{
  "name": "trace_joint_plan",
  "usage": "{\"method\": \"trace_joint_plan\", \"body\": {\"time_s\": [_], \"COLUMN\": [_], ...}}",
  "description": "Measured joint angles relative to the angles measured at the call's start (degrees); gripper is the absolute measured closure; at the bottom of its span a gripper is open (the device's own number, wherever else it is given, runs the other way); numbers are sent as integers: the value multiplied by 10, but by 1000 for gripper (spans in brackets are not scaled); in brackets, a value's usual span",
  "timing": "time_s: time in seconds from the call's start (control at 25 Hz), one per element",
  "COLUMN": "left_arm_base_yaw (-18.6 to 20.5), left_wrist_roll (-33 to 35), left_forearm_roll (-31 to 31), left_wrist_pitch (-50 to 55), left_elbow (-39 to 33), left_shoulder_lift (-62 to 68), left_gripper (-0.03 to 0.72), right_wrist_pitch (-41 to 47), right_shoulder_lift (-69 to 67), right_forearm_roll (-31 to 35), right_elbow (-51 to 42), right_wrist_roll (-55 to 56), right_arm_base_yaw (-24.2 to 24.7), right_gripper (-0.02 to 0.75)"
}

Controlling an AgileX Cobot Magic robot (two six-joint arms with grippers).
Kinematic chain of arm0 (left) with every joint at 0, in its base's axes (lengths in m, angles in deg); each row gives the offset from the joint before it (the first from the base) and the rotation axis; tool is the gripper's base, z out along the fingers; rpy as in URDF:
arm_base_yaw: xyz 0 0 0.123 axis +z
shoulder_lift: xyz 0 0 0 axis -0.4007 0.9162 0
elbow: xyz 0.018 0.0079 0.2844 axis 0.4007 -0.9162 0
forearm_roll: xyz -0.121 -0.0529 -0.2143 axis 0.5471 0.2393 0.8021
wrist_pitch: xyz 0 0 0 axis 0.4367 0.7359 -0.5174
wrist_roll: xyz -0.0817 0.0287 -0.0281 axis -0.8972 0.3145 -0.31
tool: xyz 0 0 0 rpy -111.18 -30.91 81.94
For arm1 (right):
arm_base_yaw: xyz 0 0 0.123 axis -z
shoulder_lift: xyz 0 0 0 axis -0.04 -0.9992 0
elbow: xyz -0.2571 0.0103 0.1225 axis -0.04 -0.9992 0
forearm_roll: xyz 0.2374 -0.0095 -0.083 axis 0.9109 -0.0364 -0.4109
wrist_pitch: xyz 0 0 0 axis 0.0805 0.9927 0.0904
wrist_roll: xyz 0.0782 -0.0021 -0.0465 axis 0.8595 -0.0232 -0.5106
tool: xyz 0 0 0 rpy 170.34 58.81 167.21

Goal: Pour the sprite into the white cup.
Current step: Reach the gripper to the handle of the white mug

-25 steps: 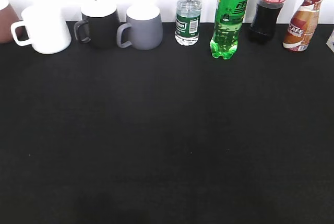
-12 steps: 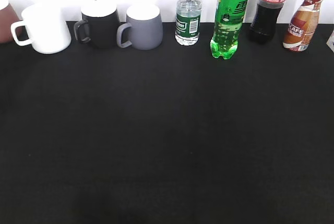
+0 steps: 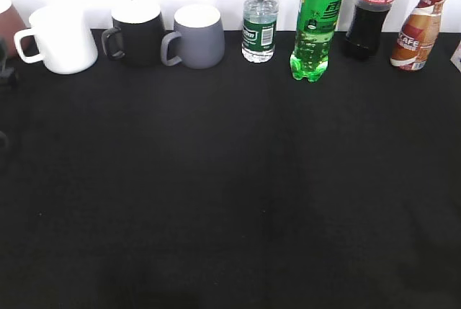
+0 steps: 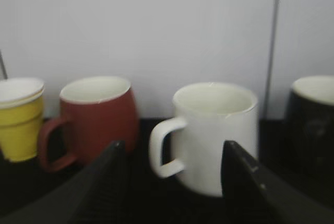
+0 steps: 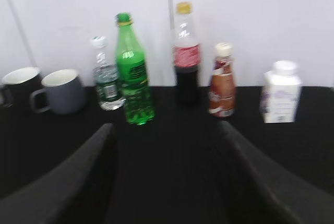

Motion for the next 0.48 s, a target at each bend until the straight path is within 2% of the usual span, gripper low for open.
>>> {"method": "trace_joint_plan", "body": {"time_s": [0.12,0.2,0.32,0.48], "left_arm_base_yaw": [12,12,12,13], "left_wrist_roll": [0,0,0,0], "left_forearm_roll": [-42,-49,-48,-44], "left_wrist_pitch": [0,0,-1,0], "left_elbow": [63,100,142,179], "left_shoulder_lift": [73,103,145,193], "left_gripper": [253,257,264,241], "right_wrist_pitch": [-31,-56,-57,-45], "right_shoulder_lift": [-25,-57,-95,-95], "right_forearm_roll": [44,65,139,151], "right_elbow": [-1,-22,-32,-32], "right_wrist_roll": [-62,-82,-147,-173], "right_arm_base_yaw": [0,0,0,0], "right_gripper": [299,299,299,299]}}
